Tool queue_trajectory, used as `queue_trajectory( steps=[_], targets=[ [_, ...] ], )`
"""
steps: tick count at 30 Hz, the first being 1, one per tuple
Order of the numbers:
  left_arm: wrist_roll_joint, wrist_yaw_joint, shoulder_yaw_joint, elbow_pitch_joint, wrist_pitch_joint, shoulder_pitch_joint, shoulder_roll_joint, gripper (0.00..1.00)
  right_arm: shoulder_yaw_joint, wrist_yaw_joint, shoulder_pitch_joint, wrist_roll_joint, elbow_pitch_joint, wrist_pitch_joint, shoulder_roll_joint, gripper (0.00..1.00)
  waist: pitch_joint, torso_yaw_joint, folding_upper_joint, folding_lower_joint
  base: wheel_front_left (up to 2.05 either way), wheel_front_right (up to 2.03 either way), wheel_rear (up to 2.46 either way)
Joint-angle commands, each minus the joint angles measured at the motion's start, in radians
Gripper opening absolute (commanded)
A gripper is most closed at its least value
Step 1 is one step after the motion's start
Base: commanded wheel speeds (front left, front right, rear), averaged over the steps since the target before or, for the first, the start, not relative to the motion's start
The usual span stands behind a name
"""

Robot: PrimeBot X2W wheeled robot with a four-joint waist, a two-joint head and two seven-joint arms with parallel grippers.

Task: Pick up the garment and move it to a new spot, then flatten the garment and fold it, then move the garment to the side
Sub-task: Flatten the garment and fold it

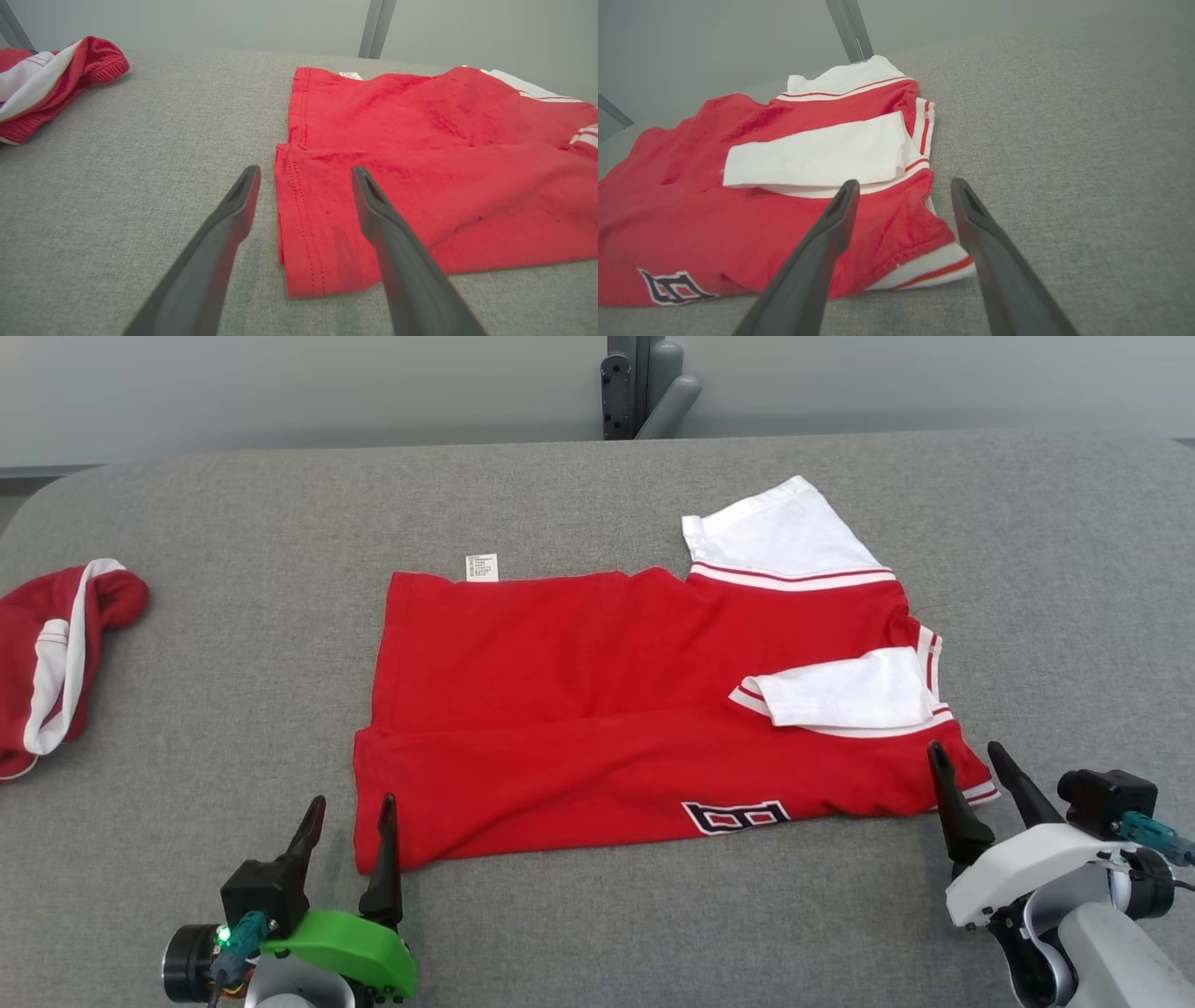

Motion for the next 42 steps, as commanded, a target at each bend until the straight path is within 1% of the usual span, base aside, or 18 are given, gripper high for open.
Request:
queue_trajectory(
  steps=[1,2,4,5,7,8,9,10,11,14,21,35,37,42],
  targets=[
    [-0.009,0.005,-0.002,0.001,0.0,-0.001,0.003,1.0,0.008,-0.001,-0.009,0.009,0.011,-0.003,-0.009,0.99,0.002,0.002,0.0079,0.0,0.0,0.0,0.0],
    [-0.008,0.006,-0.004,0.001,0.0,-0.002,0.003,1.0,0.012,-0.001,-0.014,0.013,0.018,-0.003,-0.011,0.91,0.003,0.003,0.0079,0.0,0.0,0.0,0.0],
    [-0.009,0.007,-0.004,0.002,0.0,0.0,0.003,1.0,0.019,-0.001,-0.019,0.02,0.033,-0.003,-0.015,0.71,0.003,0.005,0.0079,0.0,0.0,0.0,0.0],
    [-0.01,0.007,-0.004,0.003,0.0,0.0,0.003,1.0,0.023,-0.001,-0.017,0.023,0.042,-0.003,-0.014,0.65,0.003,0.006,0.0079,0.0,0.0,0.0,0.0],
    [-0.013,0.008,-0.004,0.003,0.0,0.001,0.003,1.0,0.036,-0.001,-0.014,0.032,0.057,-0.003,-0.015,0.45,0.003,0.007,0.0079,0.0,0.0,0.0,0.0],
    [-0.014,0.008,-0.005,0.003,0.0,0.0,0.003,1.0,0.042,-0.001,-0.014,0.037,0.064,-0.003,-0.016,0.41,0.004,0.008,0.0079,0.0,0.0,0.0,0.0],
    [-0.015,0.008,-0.005,0.003,0.0,-0.001,0.003,1.0,0.048,-0.001,-0.015,0.039,0.071,-0.003,-0.019,0.34,0.005,0.008,0.0079,0.0,0.0,0.0,0.0],
    [-0.015,0.008,-0.004,0.003,0.0,-0.001,0.003,1.0,0.054,-0.001,-0.018,0.043,0.076,-0.003,-0.021,0.13,0.006,0.007,0.0079,0.0,0.0,0.0,0.0],
    [-0.017,0.008,-0.003,0.003,0.0,-0.002,0.003,1.0,0.059,-0.001,-0.023,0.047,0.079,-0.003,-0.023,0.0,0.006,0.006,0.0079,0.0,0.0,0.0,0.0],
    [-0.017,0.009,-0.003,0.002,0.0,-0.005,0.003,1.0,0.071,-0.001,-0.023,0.056,0.081,-0.003,-0.028,0.0,0.008,0.004,0.0079,0.0,0.0,0.0,0.0],
    [-0.03,0.006,0.003,0.018,0.0,0.006,0.003,1.0,0.069,-0.001,0.006,0.066,0.033,-0.003,-0.049,0.0,0.0,-0.01,0.0079,0.0,0.0,0.0,0.0],
    [-0.075,-0.016,0.001,0.11,-0.001,-0.01,0.003,1.0,0.089,-0.001,0.004,0.057,-0.007,-0.003,-0.055,0.0,0.016,-0.024,0.0079,0.0,0.0,0.0,0.0],
    [-0.059,-0.017,0.002,0.118,0.0,-0.018,0.003,1.0,0.09,-0.001,0.0,0.055,-0.007,-0.003,-0.056,0.0,0.019,-0.025,0.0079,0.0,0.0,0.0,0.0],
    [-0.068,-0.024,0.011,0.121,0.0,-0.023,0.003,1.0,0.092,-0.001,-0.005,0.053,-0.005,-0.003,-0.055,0.0,0.022,-0.027,0.0079,0.0,0.0,0.0,0.0]
  ],
)
